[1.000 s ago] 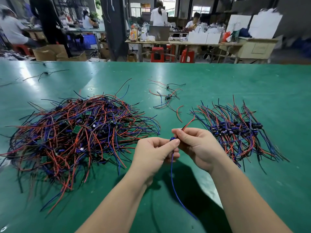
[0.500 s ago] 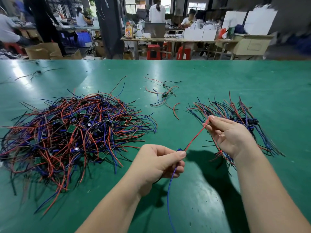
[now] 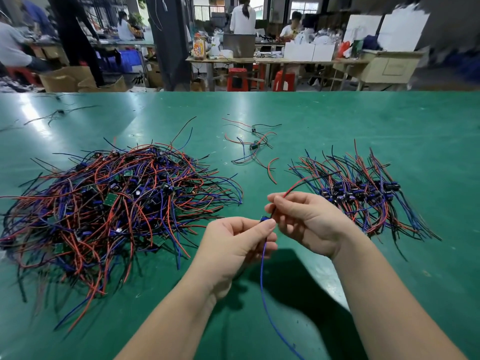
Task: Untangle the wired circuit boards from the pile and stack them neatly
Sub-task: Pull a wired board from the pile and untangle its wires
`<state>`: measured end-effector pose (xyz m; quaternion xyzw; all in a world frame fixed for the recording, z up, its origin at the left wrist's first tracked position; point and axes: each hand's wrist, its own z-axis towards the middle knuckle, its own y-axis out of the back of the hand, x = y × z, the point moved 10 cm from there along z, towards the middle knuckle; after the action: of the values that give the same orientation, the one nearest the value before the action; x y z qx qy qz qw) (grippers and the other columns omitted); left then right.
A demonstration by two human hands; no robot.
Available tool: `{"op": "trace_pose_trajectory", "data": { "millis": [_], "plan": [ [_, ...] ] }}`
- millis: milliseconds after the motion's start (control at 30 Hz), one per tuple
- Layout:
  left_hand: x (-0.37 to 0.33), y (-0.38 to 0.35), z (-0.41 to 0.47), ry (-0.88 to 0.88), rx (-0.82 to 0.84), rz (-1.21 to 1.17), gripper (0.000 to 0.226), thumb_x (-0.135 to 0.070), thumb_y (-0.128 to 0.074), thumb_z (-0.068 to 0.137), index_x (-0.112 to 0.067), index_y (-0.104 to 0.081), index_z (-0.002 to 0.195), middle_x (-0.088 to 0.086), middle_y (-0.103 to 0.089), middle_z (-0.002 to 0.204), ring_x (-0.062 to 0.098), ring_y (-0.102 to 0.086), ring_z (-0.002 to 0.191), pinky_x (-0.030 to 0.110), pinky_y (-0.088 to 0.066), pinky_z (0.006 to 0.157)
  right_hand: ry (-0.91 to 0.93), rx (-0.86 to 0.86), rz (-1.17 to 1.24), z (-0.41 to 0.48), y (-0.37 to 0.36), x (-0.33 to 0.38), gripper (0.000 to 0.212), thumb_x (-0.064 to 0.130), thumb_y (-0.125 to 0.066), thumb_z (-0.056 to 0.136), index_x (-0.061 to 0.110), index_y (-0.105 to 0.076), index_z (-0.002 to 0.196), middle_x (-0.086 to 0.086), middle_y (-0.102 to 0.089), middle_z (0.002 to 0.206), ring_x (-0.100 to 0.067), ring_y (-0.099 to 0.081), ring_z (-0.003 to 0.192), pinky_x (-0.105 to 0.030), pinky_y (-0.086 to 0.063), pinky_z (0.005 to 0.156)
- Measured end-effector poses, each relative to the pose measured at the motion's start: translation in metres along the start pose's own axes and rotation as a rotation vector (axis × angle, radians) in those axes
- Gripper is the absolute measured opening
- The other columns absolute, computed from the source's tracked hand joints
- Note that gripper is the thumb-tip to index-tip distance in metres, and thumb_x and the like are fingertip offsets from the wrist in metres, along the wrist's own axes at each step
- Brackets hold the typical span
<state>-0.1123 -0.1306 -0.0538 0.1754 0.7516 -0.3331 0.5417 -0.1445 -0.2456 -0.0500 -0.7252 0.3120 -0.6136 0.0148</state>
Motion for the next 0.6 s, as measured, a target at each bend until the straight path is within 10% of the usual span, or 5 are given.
{"op": "trace_pose_trajectory", "data": {
  "millis": [600],
  "plan": [
    [0.016, -0.022, -0.009, 0.132, 0.23, 0.143, 0.023, -0.032, -0.078, 0.056, -0.011, -0.07, 0.062, 0.012, -0.071, 0.071, 0.014, -0.065, 0.053, 0.02, -0.05, 0.049, 0.192, -0.452, 0.248, -0.01, 0.088, 0.036, 0.009, 0.011, -0.07, 0.082, 0.011, -0.063, 0.076, 0.001, -0.063, 0.059, -0.004, -0.058, 0.046, -0.011, -0.046, 0.044]
  ]
}}
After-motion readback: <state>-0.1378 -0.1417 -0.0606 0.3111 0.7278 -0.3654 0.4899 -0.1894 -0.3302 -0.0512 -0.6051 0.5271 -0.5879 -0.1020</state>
